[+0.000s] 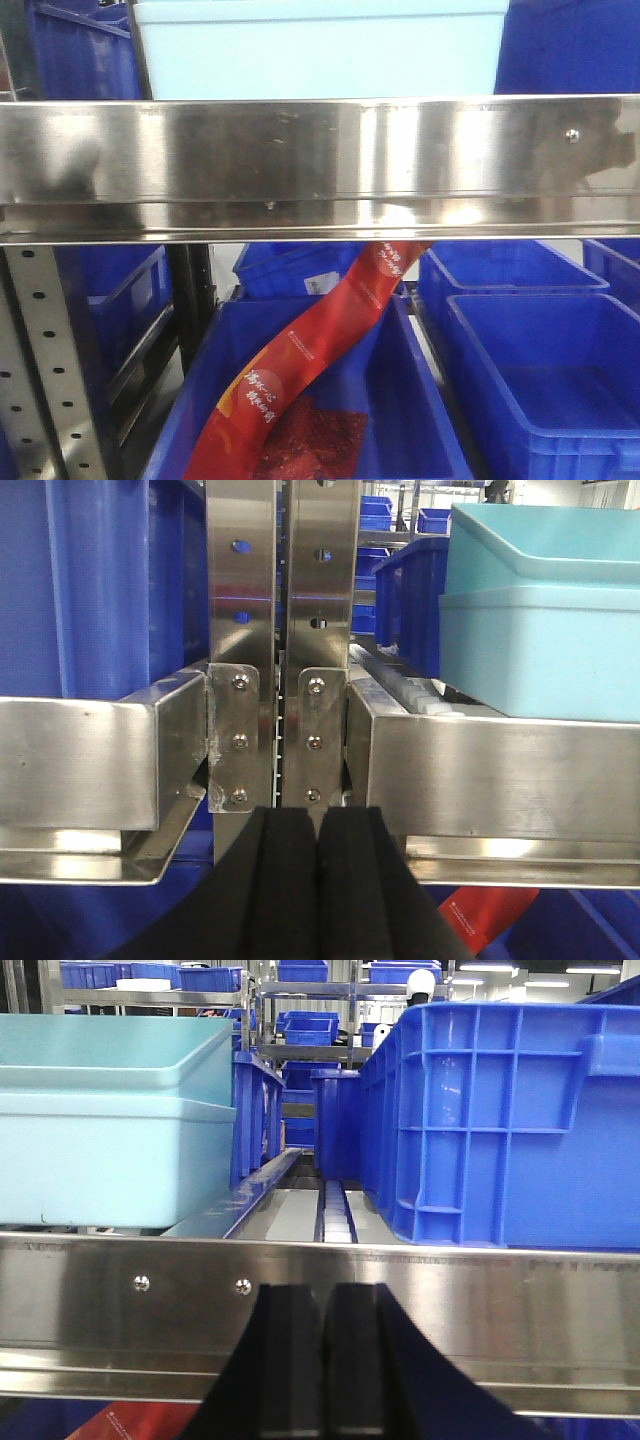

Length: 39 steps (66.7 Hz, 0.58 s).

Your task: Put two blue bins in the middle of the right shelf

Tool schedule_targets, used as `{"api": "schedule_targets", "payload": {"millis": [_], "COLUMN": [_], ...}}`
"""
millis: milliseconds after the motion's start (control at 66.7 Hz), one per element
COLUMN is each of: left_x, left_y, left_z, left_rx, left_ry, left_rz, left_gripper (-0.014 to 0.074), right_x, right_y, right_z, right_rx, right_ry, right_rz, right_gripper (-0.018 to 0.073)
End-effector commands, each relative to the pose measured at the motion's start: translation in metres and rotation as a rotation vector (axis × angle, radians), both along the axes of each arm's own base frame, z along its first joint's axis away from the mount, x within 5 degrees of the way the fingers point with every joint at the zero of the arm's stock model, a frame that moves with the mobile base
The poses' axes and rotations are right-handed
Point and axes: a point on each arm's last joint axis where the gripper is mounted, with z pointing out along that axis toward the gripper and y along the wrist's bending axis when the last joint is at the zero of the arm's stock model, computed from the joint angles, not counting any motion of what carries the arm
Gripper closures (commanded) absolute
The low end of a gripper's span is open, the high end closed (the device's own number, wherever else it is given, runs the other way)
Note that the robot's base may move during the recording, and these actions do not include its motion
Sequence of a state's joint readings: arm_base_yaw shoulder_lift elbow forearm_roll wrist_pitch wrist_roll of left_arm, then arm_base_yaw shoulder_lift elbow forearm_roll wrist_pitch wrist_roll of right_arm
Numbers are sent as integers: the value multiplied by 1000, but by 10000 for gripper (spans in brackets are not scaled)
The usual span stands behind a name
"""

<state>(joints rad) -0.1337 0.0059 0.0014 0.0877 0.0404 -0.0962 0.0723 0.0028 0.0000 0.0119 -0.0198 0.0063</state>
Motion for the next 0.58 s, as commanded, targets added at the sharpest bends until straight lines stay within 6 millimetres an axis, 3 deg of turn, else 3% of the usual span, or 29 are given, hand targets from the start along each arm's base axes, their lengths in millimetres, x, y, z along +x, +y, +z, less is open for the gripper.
{"api": "schedule_targets", "payload": {"millis": [0,570], "left_x": [-1,-1], "left_y": [0,0], "left_z": [3,3], "left_rx": [-4,-4], "left_ry": [-36,-36], "left_rz": [-1,-1], "left_gripper": [707,707], "right_x": [0,0], "right_y": [0,0], "right_z": [2,2], "right_rx": [-5,-5], "right_ry": [-18,-18], "right_rz": [-8,-8], "right_gripper": [726,726]}}
